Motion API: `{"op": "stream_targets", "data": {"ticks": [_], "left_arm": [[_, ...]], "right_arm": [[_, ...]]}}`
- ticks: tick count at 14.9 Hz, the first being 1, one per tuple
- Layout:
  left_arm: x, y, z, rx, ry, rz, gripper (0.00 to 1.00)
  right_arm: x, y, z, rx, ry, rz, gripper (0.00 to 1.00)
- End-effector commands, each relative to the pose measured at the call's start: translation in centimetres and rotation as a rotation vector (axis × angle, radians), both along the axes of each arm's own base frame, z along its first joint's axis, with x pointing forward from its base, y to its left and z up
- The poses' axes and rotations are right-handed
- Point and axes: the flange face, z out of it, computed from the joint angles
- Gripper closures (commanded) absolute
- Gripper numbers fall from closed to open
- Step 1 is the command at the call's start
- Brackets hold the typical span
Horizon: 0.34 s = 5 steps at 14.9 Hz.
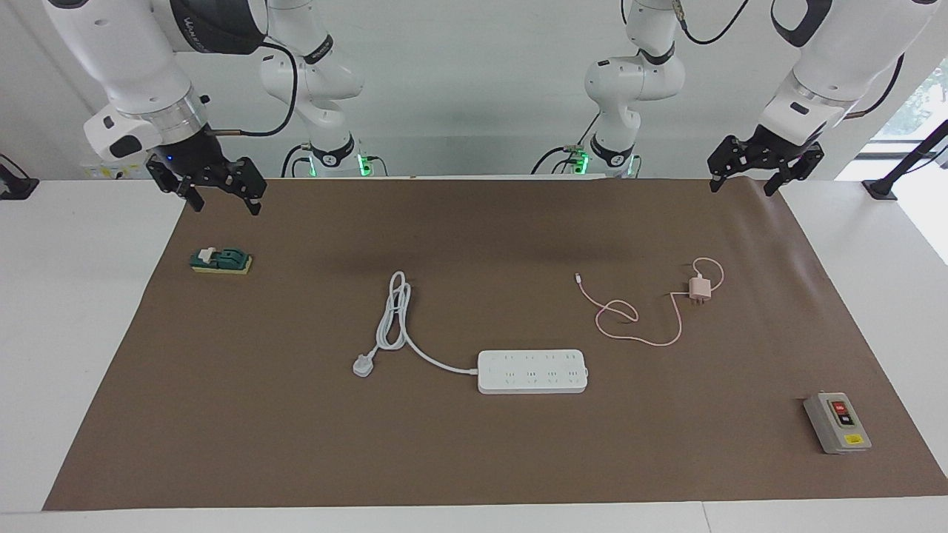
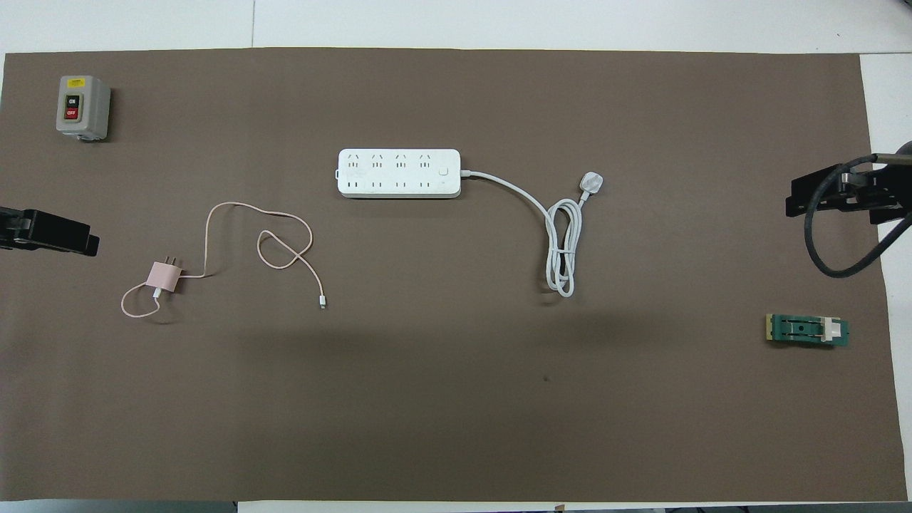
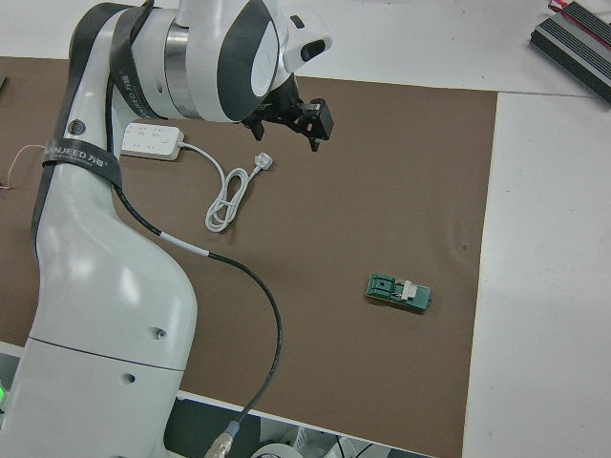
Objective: Unplug charger and place it aside
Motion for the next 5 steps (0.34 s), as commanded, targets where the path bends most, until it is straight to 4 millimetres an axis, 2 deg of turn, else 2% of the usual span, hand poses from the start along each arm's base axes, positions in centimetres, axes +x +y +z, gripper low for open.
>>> {"op": "stream_targets", "data": {"ticks": [1, 5], "left_arm": [[-0.63, 0.27, 0.11, -0.001, -0.018, -0.009, 0.0], [-0.64, 0.04, 0.11, -0.001, -0.018, -0.013, 0.0]], "right_arm": [[0.02, -0.03, 0.0, -0.008, 0.001, 0.021, 0.0], [0.03, -0.03, -0.05, -0.008, 0.001, 0.021, 0.0]]}}
